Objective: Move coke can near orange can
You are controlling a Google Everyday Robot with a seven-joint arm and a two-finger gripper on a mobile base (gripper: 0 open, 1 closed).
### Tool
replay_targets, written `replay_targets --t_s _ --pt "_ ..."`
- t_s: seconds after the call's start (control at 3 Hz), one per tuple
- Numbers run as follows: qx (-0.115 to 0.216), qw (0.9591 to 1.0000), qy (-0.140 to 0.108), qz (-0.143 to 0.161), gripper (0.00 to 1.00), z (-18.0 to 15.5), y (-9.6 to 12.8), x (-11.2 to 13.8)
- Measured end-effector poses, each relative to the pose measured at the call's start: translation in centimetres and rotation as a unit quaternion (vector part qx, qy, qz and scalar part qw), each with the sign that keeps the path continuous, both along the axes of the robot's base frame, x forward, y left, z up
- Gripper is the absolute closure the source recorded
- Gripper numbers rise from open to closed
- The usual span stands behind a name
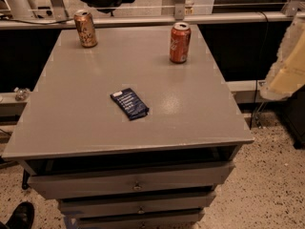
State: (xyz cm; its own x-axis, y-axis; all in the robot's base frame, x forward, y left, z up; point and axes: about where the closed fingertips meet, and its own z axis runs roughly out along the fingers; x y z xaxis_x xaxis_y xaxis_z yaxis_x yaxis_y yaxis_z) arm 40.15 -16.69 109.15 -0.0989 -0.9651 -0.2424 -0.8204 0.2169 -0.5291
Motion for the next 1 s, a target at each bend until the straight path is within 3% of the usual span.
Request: replay_targets --t_s 0.67,1.0 --pt "0.0 1.0 0.0 0.0 0.0 0.0 0.0 0.0" --pt "0.025 0.9994 -0.02 0.01 0.0 -0.4 1.0 1.0"
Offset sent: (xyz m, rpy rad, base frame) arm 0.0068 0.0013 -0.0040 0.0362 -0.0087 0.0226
